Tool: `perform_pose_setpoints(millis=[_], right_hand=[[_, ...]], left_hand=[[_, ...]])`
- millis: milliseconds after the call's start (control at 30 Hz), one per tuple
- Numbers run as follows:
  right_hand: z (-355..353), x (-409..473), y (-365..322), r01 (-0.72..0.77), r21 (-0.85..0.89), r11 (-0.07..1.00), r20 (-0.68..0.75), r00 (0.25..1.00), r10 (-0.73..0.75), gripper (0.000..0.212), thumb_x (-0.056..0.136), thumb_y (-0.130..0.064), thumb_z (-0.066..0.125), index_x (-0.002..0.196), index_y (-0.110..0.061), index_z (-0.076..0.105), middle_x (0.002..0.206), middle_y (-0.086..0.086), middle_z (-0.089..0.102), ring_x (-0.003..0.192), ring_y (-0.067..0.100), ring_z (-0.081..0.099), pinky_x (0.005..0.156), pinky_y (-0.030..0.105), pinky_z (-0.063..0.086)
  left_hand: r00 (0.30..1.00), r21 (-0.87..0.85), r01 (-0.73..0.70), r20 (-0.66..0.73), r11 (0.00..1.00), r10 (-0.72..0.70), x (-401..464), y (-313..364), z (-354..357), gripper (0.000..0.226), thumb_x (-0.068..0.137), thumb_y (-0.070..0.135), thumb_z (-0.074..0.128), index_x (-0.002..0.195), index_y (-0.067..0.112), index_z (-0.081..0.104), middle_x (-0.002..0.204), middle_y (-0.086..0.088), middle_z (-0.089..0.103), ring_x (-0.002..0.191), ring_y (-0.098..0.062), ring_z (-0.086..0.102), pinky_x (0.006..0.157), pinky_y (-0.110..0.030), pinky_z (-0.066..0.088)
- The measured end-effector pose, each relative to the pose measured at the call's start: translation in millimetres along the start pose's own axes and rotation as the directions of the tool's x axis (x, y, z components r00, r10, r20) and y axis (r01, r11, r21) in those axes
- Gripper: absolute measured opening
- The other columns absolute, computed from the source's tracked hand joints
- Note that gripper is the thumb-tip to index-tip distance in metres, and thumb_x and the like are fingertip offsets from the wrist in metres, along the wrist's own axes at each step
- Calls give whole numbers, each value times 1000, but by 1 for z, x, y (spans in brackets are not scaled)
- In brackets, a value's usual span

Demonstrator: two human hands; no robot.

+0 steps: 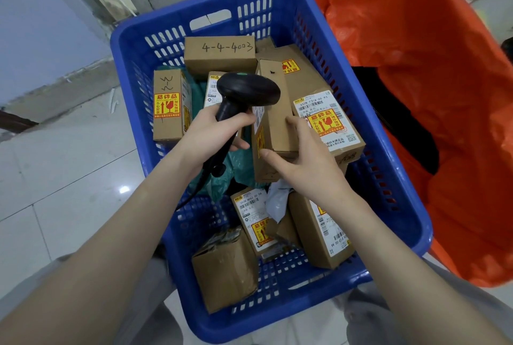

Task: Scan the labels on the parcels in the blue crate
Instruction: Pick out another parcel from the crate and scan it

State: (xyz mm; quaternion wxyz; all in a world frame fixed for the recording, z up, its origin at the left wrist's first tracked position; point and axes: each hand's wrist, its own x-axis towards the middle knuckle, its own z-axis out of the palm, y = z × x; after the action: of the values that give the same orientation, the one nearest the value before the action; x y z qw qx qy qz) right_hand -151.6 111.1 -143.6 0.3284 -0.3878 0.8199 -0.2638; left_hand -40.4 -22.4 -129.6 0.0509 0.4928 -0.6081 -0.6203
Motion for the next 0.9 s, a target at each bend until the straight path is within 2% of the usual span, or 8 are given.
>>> perform_pose_setpoints(millis=[67, 200, 267, 367, 567, 700, 900], right_hand=[[-1, 0, -1, 8, -3, 1000, 10, 1000, -8, 74, 85, -50, 60, 145, -21, 27, 141, 3, 44, 124, 19, 46, 89, 28, 39], [0, 0, -1, 13, -36, 999, 75, 997, -10, 71, 86, -51, 59, 144, -20, 31, 137, 3, 49, 120, 21, 52, 93, 40, 49], [2, -1, 0, 14, -70, 997, 111, 994, -6, 67, 87, -50, 57, 142, -19, 36, 133, 3, 51, 114, 21, 56, 88, 37, 51], [3, -1, 2, 22, -89, 996, 140, 990, -10, 68, 88, -48, 57, 146, -21, 33, 135, 4, 50, 113, 21, 56, 87, 33, 48], [0, 1, 3, 43, -67, 997, 100, 994, -36, 62, 88, -44, 58, 142, -22, 38, 133, 0, 51, 115, 17, 54, 88, 31, 48], [-4, 3, 4, 46, -52, 998, 77, 996, -42, 63, 87, -46, 59, 142, -22, 40, 131, 1, 53, 116, 17, 54, 94, 39, 50], [-18, 6, 9, 13, -26, 1000, -12, 1000, -14, 59, 88, -42, 60, 140, -21, 43, 135, 1, 51, 121, 18, 50, 98, 37, 46]], left_hand=[[1000, 8, 4, 12, 1000, -4, 0, -1, 0, 31, 87, 32, 66, 111, 13, 64, 116, -18, 68, 64, -7, 70, 71, -27, 54], [1000, 4, 1, 25, 1000, -1, 0, -1, 1, 28, 87, 34, 66, 110, 19, 64, 110, -6, 72, 65, -7, 70, 68, -24, 53], [1000, 9, 5, 29, 1000, -5, 2, -3, 1, 29, 87, 34, 66, 112, 19, 63, 109, -2, 71, 65, -7, 69, 66, -22, 52], [999, 24, 11, 36, 1000, -12, 3, -5, 1, 32, 87, 34, 67, 114, 19, 63, 113, -3, 70, 64, -6, 70, 65, -22, 52], [999, 15, 13, 38, 1000, -14, 3, -4, 2, 33, 87, 34, 66, 116, 19, 62, 114, -6, 70, 59, -5, 68, 54, -15, 50], [999, 28, 13, 41, 1000, -14, 1, -2, 2, 30, 87, 35, 66, 114, 20, 62, 111, -3, 69, 61, -5, 69, 55, -15, 51], [999, 14, 14, 43, 1000, -14, -1, 1, 6, 13, 88, 33, 65, 98, 26, 61, 98, 0, 65, 59, -3, 67, 58, -16, 51]])
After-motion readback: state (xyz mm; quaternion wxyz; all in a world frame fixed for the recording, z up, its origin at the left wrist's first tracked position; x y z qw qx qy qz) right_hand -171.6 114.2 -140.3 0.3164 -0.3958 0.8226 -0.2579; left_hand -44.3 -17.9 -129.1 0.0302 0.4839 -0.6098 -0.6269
